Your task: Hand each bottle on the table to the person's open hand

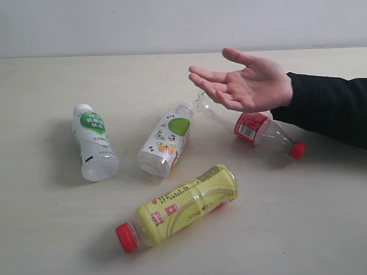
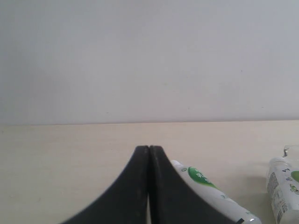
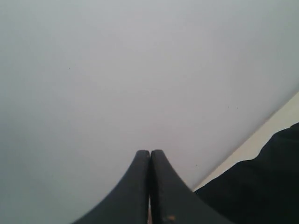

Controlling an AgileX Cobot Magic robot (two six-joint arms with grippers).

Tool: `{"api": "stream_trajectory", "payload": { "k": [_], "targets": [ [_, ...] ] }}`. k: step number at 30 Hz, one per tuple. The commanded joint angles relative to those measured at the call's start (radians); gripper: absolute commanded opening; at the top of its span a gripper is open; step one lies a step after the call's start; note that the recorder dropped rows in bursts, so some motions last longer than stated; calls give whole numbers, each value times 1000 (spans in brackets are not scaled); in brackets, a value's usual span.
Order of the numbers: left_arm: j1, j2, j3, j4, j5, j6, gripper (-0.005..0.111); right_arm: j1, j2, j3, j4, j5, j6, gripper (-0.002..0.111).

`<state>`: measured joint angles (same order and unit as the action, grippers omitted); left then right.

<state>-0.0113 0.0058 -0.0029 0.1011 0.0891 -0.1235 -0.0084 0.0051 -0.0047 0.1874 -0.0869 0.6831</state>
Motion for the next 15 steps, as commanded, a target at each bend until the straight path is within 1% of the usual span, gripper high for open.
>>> {"api": "stream_trajectory", "payload": {
  "k": [1, 2, 3, 4, 6, 7, 9, 13, 15],
  "targets": [
    [3, -6, 3, -6, -9, -2, 0, -4, -5, 5, -24, -51, -30, 0],
    [3, -6, 3, -6, -9, -2, 0, -4, -5, 5, -44, -121, -56, 0],
    [3, -6, 3, -6, -9, -2, 0, -4, -5, -1, -86, -149, -61, 0],
    [3, -6, 3, -6, -9, -2, 0, -4, -5, -41, -136, -145, -61, 0],
    [3, -6, 3, -6, -9, -2, 0, -4, 21, -139, -338, -104, -51, 0],
    [3, -6, 3, -6, -9, -2, 0, -4, 59, -190, -475, -88, -16, 0],
    [3, -6, 3, -6, -9, -2, 0, -4, 116, -245, -611, -90, 113, 0],
    [3, -6, 3, -6, -9, -2, 0, -4, 239, -355, -1007, -95, 300, 0],
    [3, -6, 3, -6, -9, -2, 0, 8, 317, -414, -1288, -101, 414, 0]
  ]
}}
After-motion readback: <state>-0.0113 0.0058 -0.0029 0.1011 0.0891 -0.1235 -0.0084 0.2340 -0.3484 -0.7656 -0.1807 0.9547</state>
